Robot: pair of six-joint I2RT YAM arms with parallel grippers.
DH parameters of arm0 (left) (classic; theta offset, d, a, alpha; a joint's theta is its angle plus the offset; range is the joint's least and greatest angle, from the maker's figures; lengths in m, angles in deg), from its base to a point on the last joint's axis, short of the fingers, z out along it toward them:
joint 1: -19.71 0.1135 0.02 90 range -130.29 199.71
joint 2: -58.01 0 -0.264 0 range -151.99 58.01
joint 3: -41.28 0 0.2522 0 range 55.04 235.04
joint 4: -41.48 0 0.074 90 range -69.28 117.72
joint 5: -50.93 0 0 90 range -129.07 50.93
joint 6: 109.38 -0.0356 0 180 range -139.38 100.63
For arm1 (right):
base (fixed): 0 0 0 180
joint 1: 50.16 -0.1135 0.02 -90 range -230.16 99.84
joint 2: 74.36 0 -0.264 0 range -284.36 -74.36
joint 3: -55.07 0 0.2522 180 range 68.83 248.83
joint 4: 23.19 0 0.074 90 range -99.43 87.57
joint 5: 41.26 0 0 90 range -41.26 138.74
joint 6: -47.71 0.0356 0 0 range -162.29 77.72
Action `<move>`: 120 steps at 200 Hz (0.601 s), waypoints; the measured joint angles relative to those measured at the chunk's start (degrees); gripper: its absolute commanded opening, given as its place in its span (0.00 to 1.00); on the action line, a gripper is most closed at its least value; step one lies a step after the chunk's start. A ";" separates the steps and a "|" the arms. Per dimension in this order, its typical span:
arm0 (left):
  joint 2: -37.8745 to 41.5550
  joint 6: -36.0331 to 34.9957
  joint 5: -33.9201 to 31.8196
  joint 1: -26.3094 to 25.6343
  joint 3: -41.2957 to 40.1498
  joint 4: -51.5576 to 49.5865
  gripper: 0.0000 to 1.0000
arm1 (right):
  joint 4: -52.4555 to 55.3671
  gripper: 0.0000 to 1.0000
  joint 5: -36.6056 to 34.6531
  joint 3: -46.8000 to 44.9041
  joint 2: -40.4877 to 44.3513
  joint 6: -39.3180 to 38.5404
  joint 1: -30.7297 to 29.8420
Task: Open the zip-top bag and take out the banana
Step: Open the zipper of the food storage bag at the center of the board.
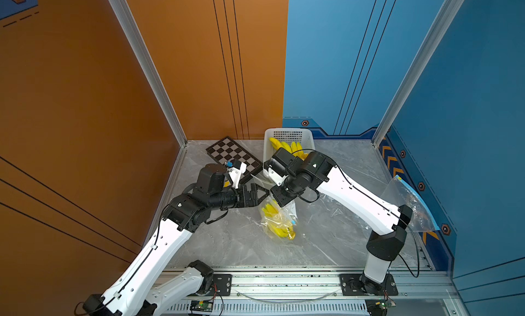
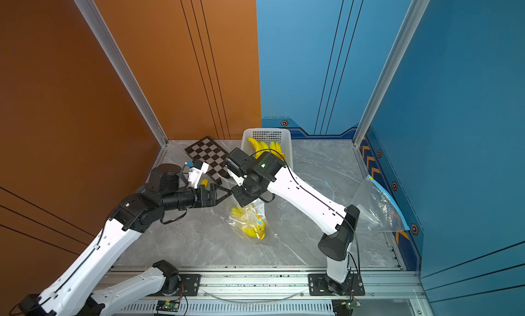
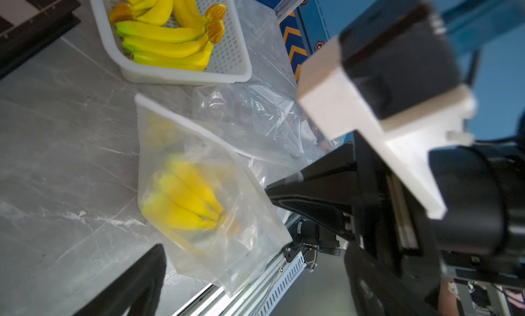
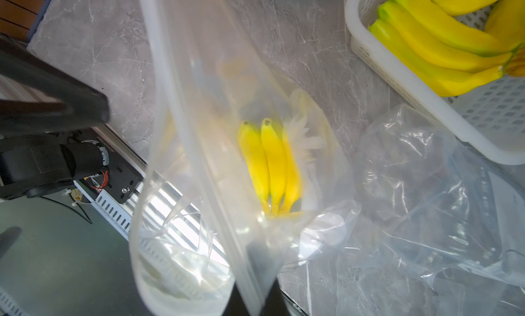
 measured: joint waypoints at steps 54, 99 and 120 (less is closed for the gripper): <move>-8.90 7.23 -3.41 -2.12 5.38 -7.72 0.99 | -1.42 0.00 0.48 0.17 0.42 2.45 -0.87; -14.93 6.38 -4.66 -2.62 11.23 -15.67 0.44 | -2.16 0.00 -0.50 0.17 2.16 3.61 -1.66; -16.39 4.52 -5.79 -2.12 15.26 -19.91 0.04 | -2.62 0.00 -1.20 -0.96 3.93 3.67 -1.40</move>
